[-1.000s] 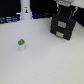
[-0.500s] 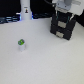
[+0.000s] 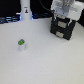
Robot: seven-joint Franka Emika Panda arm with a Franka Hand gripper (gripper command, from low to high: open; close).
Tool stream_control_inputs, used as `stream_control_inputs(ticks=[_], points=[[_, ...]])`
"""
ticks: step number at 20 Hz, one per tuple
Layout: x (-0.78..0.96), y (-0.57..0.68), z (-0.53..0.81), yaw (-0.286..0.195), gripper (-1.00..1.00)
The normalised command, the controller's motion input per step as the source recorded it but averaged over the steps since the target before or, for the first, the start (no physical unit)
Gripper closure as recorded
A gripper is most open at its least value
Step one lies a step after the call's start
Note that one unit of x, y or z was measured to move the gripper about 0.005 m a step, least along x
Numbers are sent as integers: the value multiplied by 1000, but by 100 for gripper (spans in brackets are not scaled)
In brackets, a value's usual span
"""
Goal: Open the kcup holder, insert the kcup into the holder, and close the kcup holder
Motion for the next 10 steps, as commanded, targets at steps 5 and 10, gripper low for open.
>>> stream_control_inputs(ticks=[5, 10], points=[[25, 3, 3, -4, 100], [393, -17, 43, -12, 100]])
